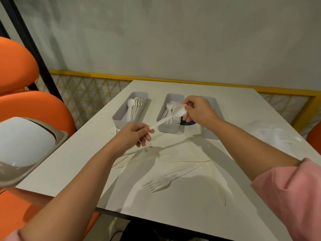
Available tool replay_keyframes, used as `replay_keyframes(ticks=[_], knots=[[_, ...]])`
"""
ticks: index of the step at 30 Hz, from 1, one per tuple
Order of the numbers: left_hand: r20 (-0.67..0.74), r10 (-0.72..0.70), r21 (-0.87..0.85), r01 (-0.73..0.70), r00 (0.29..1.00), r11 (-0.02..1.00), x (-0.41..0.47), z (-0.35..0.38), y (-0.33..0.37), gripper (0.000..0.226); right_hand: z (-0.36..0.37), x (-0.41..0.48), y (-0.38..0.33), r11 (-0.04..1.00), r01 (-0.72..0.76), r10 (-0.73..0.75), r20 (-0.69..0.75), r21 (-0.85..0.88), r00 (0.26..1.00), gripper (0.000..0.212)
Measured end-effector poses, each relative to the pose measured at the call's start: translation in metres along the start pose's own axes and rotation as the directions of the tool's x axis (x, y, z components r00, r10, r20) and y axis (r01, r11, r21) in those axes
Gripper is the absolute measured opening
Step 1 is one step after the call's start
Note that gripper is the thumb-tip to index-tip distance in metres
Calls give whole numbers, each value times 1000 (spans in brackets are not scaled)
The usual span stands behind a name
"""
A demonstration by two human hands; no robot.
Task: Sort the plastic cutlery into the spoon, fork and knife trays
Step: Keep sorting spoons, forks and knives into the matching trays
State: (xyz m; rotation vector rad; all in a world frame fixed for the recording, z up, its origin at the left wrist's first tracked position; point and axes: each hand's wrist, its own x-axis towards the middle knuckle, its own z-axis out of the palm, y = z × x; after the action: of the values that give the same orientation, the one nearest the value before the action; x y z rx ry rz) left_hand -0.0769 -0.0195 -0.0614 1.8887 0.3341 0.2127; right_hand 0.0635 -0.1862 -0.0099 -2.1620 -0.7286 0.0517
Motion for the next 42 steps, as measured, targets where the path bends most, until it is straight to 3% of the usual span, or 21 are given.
replay_keyframes(ticks=[4,7,11,14,17,26,34,39,42], knots=[[-259,4,-10,-7,966,1000,16,-22,-7,25,17,4,1,1000,8,-6,89,-18,996,32],[-503,71,140,1,862,990,32,-38,-10,31,34,6,3,995,41,-24,174,-95,984,34],[-630,174,352,78,757,933,58,-58,-15,29,57,9,4,967,152,-93,270,-207,958,30],[-594,211,536,186,776,824,76,-62,-17,32,71,15,0,944,220,-138,312,-245,940,35],[-545,216,651,247,810,718,89,-58,-14,22,85,22,-5,916,286,-175,361,-282,916,42],[-385,249,812,198,889,549,120,-47,-27,20,129,39,-21,792,471,-239,512,-390,825,54],[-343,233,776,135,910,616,123,-55,-32,41,140,49,-18,784,483,-226,546,-390,807,55],[-382,330,708,45,863,704,114,-67,-32,33,142,49,-17,780,489,-227,553,-390,802,56],[-484,281,636,112,829,764,103,-77,-31,27,138,45,-20,783,494,-260,524,-377,811,54]])
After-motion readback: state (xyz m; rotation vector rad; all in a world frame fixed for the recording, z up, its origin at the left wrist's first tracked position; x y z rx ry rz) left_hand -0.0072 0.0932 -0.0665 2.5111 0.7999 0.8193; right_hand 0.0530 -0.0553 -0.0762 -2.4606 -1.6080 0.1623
